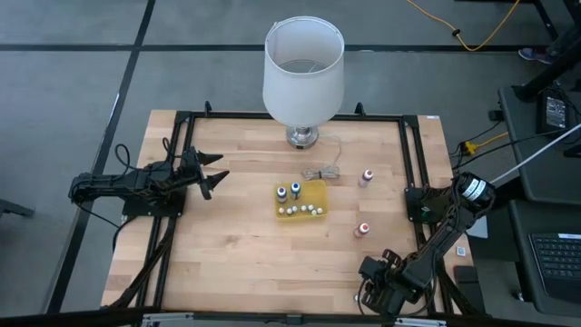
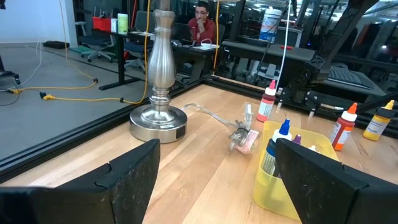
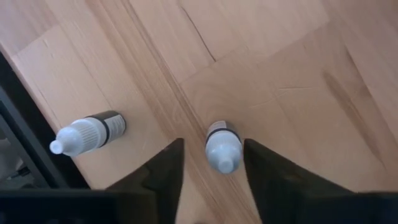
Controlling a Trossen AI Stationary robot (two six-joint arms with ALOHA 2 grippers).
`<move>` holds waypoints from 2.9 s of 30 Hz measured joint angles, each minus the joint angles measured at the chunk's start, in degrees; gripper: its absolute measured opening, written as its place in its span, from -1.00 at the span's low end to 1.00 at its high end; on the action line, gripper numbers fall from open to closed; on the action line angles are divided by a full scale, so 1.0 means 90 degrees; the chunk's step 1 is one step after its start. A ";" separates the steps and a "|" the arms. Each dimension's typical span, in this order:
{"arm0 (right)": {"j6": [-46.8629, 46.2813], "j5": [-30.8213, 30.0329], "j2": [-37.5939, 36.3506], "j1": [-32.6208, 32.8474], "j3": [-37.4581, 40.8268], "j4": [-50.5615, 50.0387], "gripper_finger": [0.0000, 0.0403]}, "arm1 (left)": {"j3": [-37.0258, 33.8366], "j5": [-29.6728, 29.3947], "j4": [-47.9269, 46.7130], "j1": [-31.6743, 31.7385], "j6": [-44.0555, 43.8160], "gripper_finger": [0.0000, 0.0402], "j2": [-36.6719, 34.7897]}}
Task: Pick & Place food coloring
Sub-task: Put the small dark green food coloring bottle into the yellow bin
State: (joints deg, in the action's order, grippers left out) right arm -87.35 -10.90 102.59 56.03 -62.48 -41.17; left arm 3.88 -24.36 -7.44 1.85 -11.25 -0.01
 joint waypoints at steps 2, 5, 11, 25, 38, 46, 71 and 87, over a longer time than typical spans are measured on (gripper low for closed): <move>0.0006 -0.0001 0.0000 0.0000 0.0000 -0.0001 -0.29 | 0.0000 0.0000 0.0000 0.0002 0.0002 0.55 0.0000; 0.0037 -0.0001 0.0000 0.0000 0.0000 -0.0001 -0.47 | 0.0000 0.0000 -0.0002 0.0002 0.0000 0.55 0.0000; 0.0376 -0.0015 -0.0017 0.0000 -0.0052 -0.0201 -0.69 | 0.0000 0.0000 -0.0001 0.0001 0.0000 0.56 0.0000; 0.2386 -0.0002 -0.0252 -0.0791 -0.1471 -0.1942 -0.68 | 0.0000 0.0000 0.0000 0.0000 0.0000 0.55 0.0000; 0.5200 -0.0013 -0.0255 -0.2585 -0.3087 -0.2972 -0.66 | 0.0000 0.0000 0.0000 0.0002 0.0000 0.56 0.0000; 0.6389 0.0051 -0.0255 -0.3864 -0.3408 -0.3132 -0.66 | 0.0000 0.0000 -0.0002 0.0002 0.0000 0.55 0.0000; 0.8077 0.1065 0.1346 -0.5634 -0.4289 -0.2230 -0.64 | 0.0000 0.0002 -0.0002 0.0000 0.0002 0.55 0.0000; 0.8451 0.1076 0.1864 -0.5629 -0.4289 -0.2021 -0.65 | 0.0000 0.0000 0.0000 0.0002 0.0000 0.55 0.0000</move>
State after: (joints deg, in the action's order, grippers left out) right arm -11.29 -1.21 119.36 5.37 -101.08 -59.35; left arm 3.88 -24.36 -7.44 1.87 -11.25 -0.01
